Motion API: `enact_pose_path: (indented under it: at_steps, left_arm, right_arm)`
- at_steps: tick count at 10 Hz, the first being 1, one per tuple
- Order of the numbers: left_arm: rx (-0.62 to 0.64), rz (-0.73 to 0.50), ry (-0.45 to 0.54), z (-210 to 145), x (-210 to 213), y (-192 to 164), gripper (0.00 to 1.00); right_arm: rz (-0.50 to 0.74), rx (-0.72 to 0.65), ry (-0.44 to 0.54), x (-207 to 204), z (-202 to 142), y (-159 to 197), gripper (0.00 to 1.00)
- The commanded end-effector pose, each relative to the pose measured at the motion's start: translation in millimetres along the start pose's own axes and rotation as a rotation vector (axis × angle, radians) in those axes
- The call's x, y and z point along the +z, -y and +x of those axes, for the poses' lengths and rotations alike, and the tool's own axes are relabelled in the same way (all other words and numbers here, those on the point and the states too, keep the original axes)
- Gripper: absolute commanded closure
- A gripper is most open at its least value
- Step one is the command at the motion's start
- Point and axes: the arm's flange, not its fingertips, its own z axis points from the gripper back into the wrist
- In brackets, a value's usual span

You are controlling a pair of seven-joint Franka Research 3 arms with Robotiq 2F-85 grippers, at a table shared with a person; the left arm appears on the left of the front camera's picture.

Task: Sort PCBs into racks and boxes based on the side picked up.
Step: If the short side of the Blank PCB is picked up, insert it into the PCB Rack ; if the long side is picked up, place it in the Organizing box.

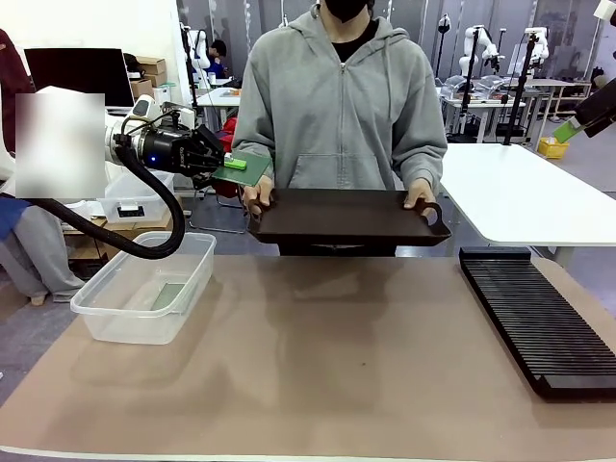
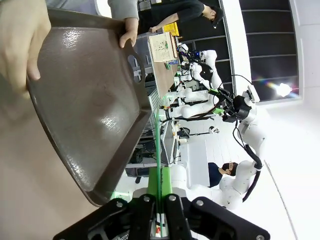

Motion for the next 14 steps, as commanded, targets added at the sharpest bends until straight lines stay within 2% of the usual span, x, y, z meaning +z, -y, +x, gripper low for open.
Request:
enact_pose_path:
  at_steps: [1, 3, 6, 8, 12, 14]
  left_arm:
    - [0.000, 0.000, 0.000, 0, 0, 0, 0.97]
    - [-0.035, 0.091, -0.021, -2, 13, 10, 0.97]
    - [-0.060, 0.347, -0.077, -10, 34, 21, 0.97]
    - [-0.081, 0.574, -0.090, -17, 48, 21, 0.97]
    - [-0.013, 0.933, -0.162, -35, 63, -12, 0.97]
    - [0.022, 0.977, -0.160, -43, 66, -35, 0.97]
  right_arm:
    - [0.001, -0.001, -0.001, -1, -1, 0, 0.00]
    - [0.001, -0.001, -0.001, -1, -1, 0, 0.00]
    - [0.001, -0.001, -0.001, -1, -1, 0, 0.00]
    - [0.001, -0.001, -0.001, -1, -1, 0, 0.00]
    - [0.001, -0.001, -0.001, -1, -1, 0, 0.00]
    - [0.001, -0.001, -0.001, -1, -1, 0, 0.00]
